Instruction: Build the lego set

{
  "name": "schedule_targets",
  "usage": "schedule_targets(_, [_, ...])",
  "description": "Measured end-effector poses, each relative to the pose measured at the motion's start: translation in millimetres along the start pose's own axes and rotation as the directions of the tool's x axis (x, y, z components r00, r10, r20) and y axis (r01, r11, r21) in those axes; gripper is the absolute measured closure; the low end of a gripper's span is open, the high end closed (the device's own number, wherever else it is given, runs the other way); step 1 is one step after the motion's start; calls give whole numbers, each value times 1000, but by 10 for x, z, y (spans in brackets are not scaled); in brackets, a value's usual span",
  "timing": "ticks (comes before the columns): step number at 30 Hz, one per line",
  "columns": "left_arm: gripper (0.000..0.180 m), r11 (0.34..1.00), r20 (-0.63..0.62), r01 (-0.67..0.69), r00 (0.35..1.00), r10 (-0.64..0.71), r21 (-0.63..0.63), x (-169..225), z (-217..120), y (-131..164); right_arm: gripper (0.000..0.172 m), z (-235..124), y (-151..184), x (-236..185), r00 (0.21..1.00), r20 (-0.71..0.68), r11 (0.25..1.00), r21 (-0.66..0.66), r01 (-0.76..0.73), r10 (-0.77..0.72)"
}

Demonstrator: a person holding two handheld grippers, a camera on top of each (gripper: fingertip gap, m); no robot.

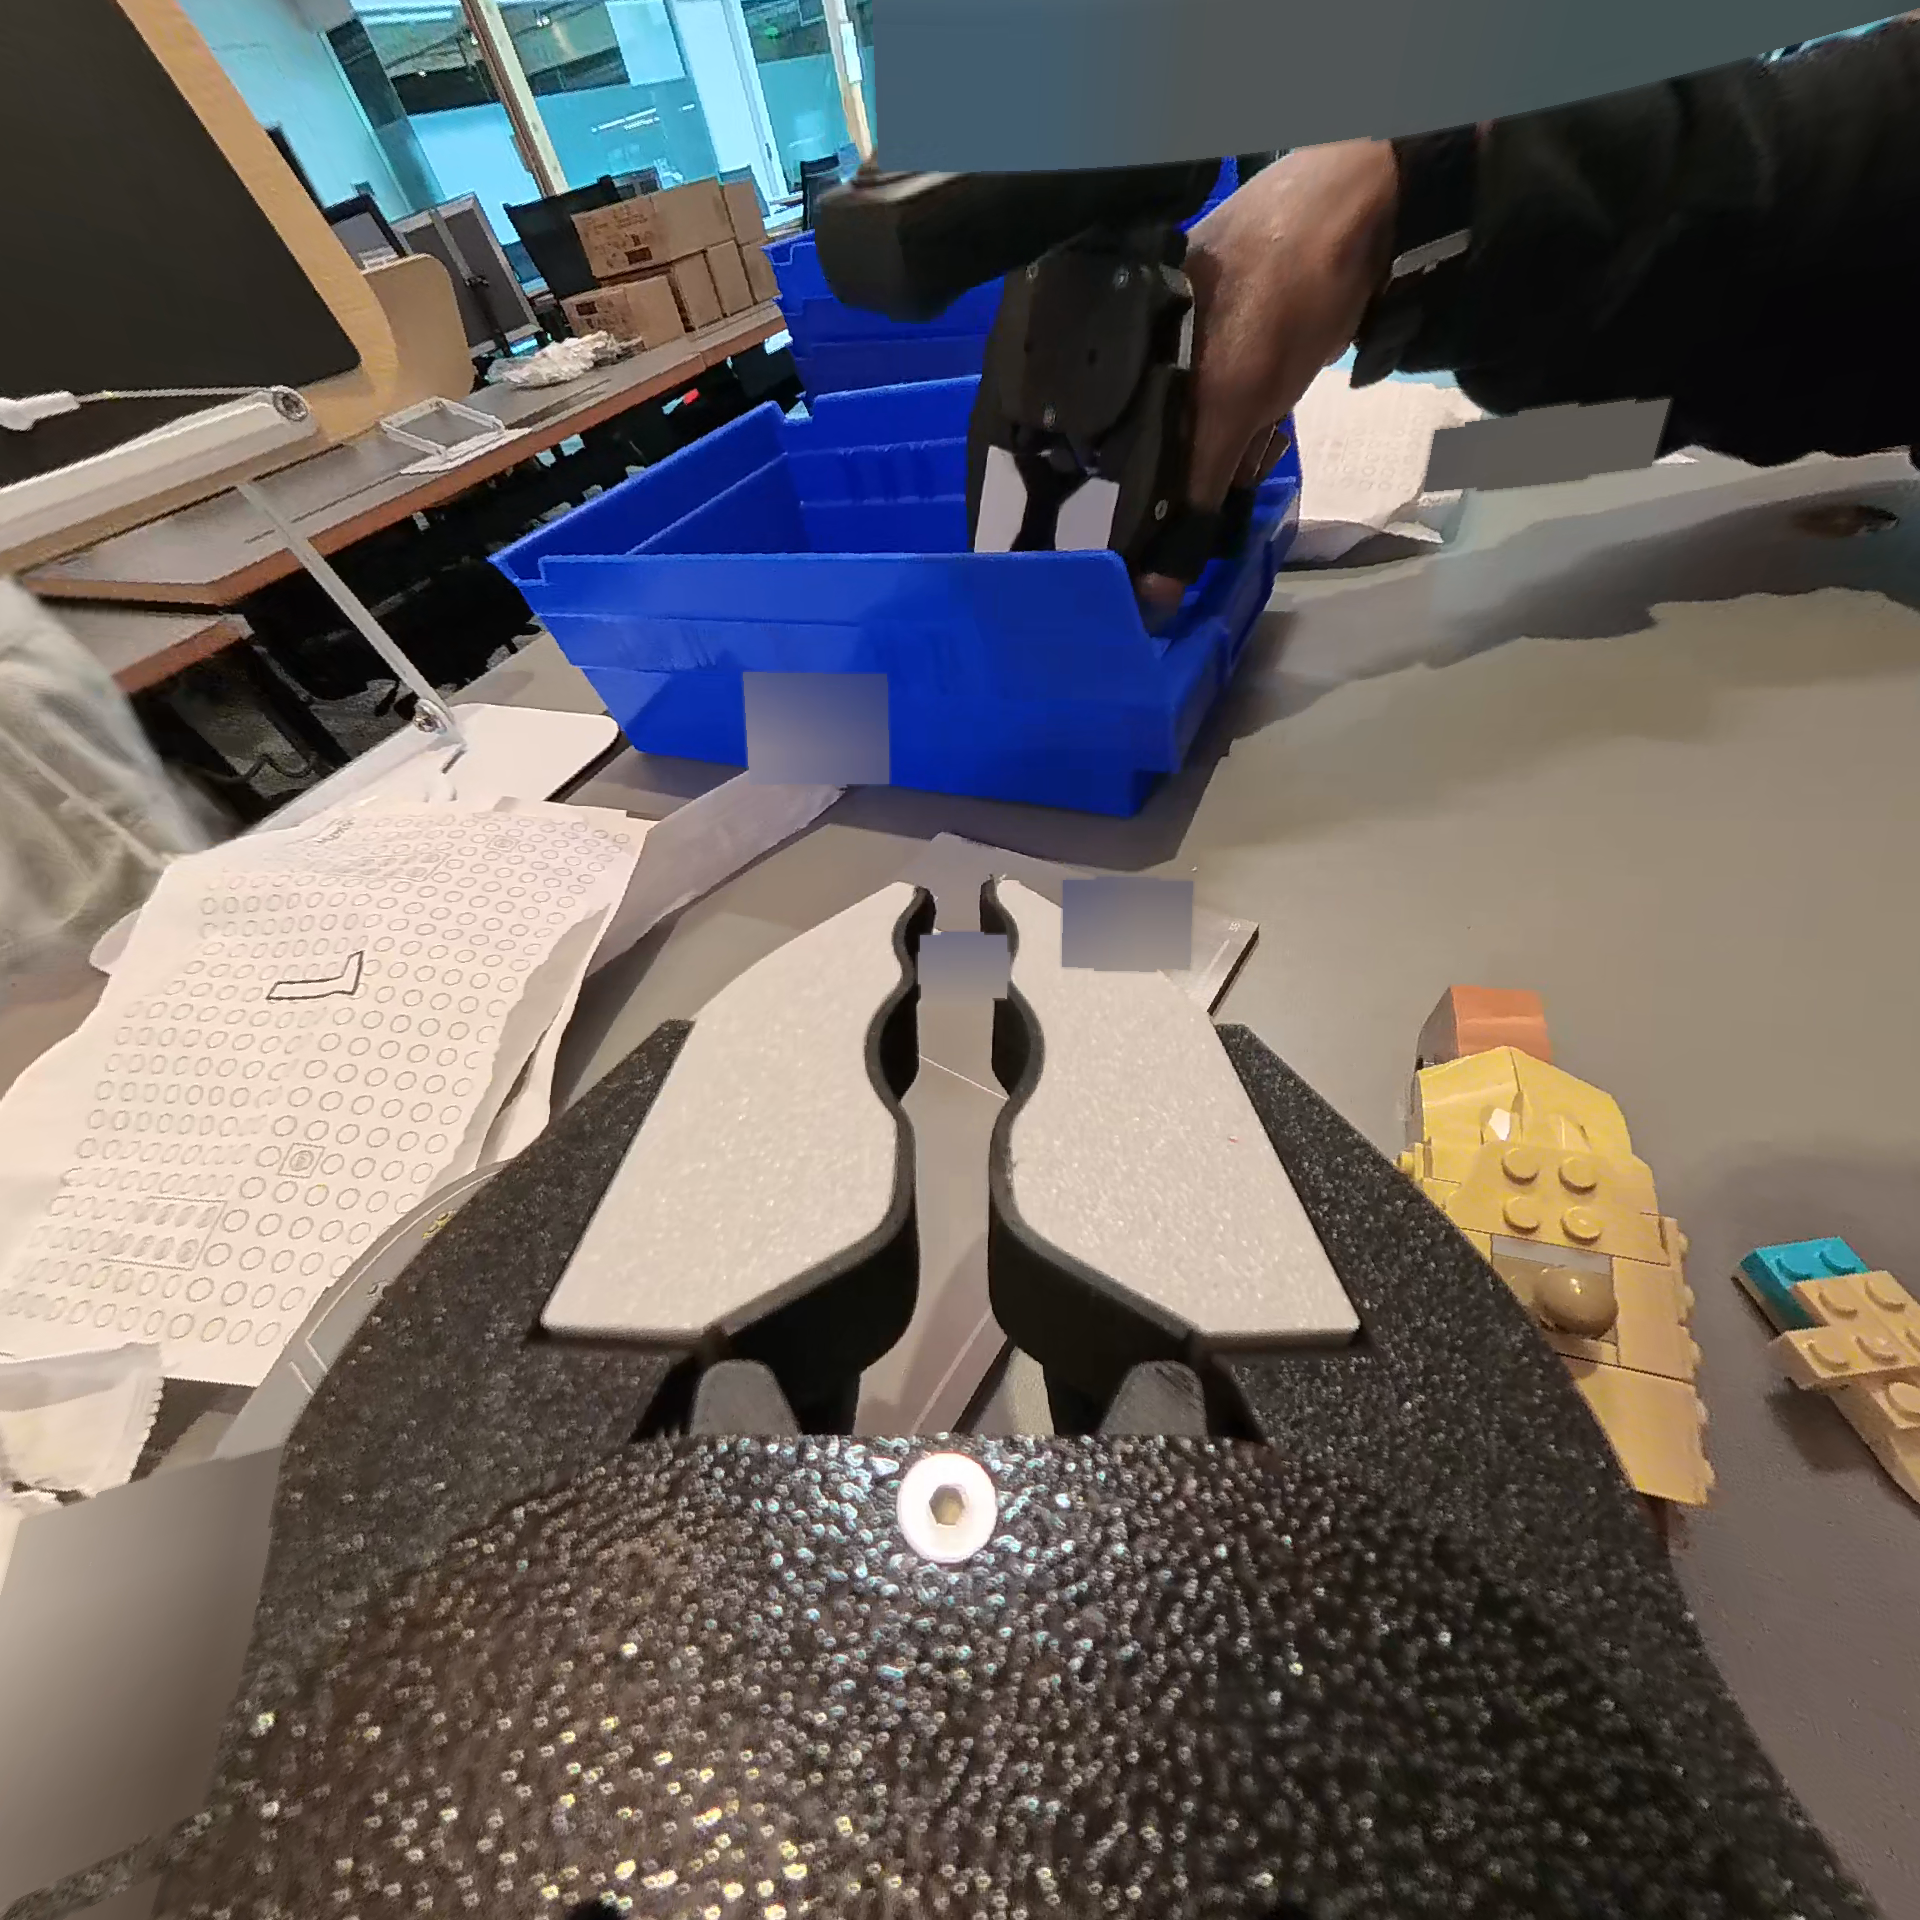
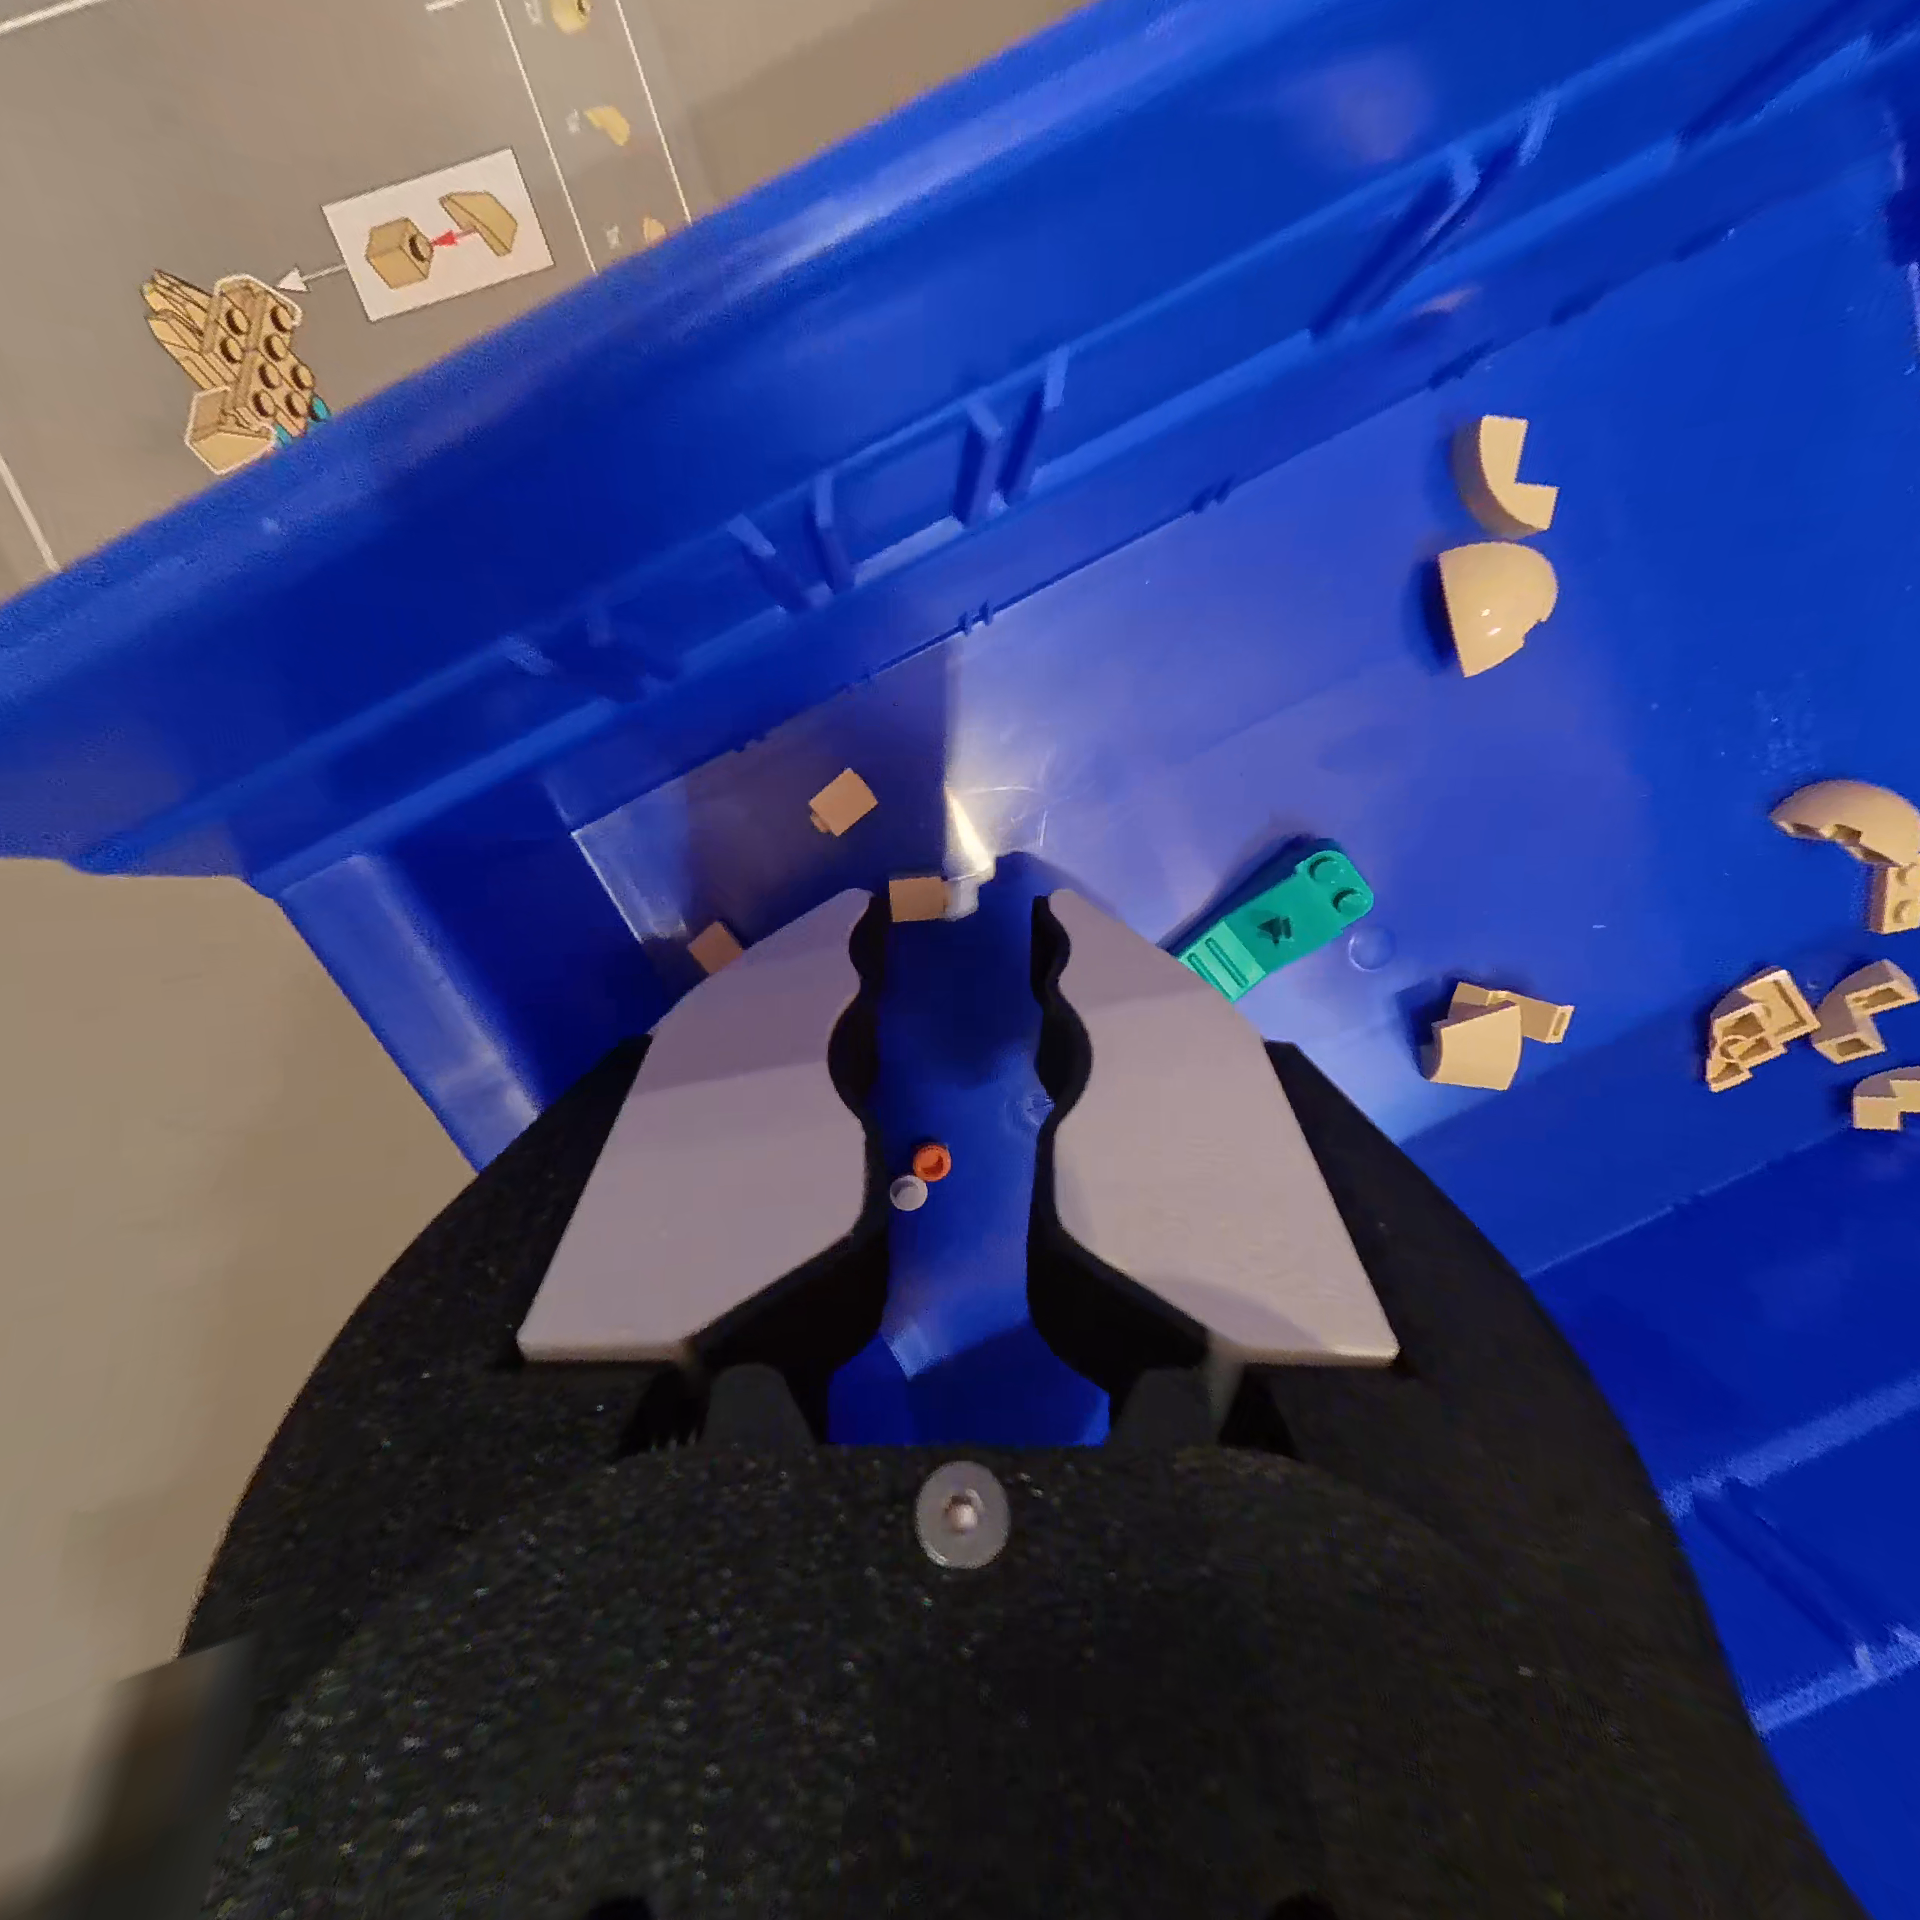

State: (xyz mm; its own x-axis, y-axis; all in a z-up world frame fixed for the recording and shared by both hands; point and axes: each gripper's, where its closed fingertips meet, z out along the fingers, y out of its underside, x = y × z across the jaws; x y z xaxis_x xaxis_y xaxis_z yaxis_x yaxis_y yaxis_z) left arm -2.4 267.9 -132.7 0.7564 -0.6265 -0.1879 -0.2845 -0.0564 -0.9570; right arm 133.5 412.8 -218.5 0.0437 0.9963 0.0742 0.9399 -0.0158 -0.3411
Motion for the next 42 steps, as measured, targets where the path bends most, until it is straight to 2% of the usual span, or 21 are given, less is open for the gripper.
schedule_targets(11, [172, 1000, 17, 3, 1000, -3, -3, -39, -8, 13, 146, 127, -77, -59, 1000, 11, 1000, 16, -16, 16])
schedule_targets(17, [172, 1000, 19, 7, 1000, -7, -4, -51, -6, 21, 171, 131, -73, -96, 1000, 27, 1000, 16, 0, 0])
schedule_targets(30, [171, 1000, 29, 8, 1000, -8, 1, -63, -17, 2, 171, 49, -121, -120, 1000, 30, 998, 57, 4, -6])
schedule_targets(42, [171, 1000, 50, -4, 999, 4, 3, -73, -35, -35, 172, -320, -194, -223, 1000, -1, 969, 247, -10, 10])
